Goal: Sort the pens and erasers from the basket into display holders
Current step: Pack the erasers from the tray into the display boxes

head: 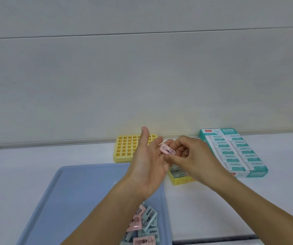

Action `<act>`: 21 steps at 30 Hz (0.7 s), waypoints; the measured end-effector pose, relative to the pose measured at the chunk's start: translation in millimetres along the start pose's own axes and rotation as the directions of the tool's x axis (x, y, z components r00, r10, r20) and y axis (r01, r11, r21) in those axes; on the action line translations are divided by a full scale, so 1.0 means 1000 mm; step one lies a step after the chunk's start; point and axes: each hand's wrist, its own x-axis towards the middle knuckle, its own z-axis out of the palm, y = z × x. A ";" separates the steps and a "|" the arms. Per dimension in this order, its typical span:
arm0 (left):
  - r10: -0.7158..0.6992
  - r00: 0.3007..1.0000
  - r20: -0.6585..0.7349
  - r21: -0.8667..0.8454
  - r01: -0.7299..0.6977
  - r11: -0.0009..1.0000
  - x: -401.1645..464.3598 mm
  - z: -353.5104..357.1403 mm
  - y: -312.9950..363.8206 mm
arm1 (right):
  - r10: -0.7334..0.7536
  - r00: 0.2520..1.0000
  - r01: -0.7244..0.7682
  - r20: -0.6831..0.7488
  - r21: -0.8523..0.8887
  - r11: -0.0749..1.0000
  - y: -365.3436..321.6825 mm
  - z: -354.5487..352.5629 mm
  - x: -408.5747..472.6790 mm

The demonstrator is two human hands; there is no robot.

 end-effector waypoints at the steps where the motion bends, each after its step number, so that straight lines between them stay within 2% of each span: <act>1: 0.009 1.000 0.023 0.033 -0.010 0.999 0.000 0.000 0.000 | -0.001 1.000 0.001 -0.007 0.006 1.000 0.000 -0.001 0.000; 3: 0.043 0.999 0.033 0.230 -0.049 0.972 0.001 0.002 -0.002 | -0.002 0.999 0.001 -0.050 -0.018 1.000 0.002 -0.010 0.004; 4: 0.109 0.994 0.021 0.464 -0.106 0.879 0.003 0.001 -0.001 | 0.003 0.997 -0.009 -0.081 -0.084 0.996 0.005 -0.017 0.008; 5: 0.212 0.977 0.030 0.737 -0.165 0.655 0.005 -0.002 0.000 | 0.003 0.994 -0.024 -0.105 -0.202 0.979 0.009 -0.026 0.014; 6: 0.336 0.937 0.099 0.927 -0.209 0.311 0.009 -0.009 0.002 | -0.006 0.994 -0.031 -0.106 -0.344 0.938 0.013 -0.035 0.019; 7: 0.395 0.891 0.223 0.973 -0.226 -0.040 0.013 -0.016 0.003 | -0.015 0.997 -0.025 -0.082 -0.466 0.884 0.018 -0.042 0.025; 8: 0.356 0.876 0.326 0.930 -0.229 -0.287 0.018 -0.022 0.004 | -0.021 0.999 -0.004 -0.039 -0.549 0.836 0.022 -0.047 0.029; 9: 0.258 0.892 0.372 0.865 -0.232 -0.446 0.023 -0.026 0.002 | -0.027 1.000 0.029 0.013 -0.598 0.801 0.025 -0.048 0.033; 10: 0.151 0.915 0.373 0.804 -0.238 -0.545 0.026 -0.029 -0.003 | -0.033 0.997 0.068 0.067 -0.625 0.777 0.028 -0.046 0.035; 12: 0.032 0.946 0.321 0.702 -0.215 -0.679 0.030 -0.032 -0.015 | -0.059 0.988 0.143 0.145 -0.676 0.723 0.031 -0.038 0.037; 15: 0.061 0.947 0.314 0.620 -0.156 -0.769 0.033 -0.032 -0.022 | -0.101 0.976 0.212 0.194 -0.739 0.639 0.034 -0.028 0.042; 18: 0.043 0.958 0.284 0.600 -0.142 -0.787 0.033 -0.033 -0.021 | -0.103 0.976 0.210 0.191 -0.711 0.671 0.037 -0.021 0.046; 21: 0.024 0.970 0.242 0.601 -0.131 -0.788 0.031 -0.033 -0.021 | -0.067 0.987 0.145 0.145 -0.640 0.754 0.040 -0.021 0.046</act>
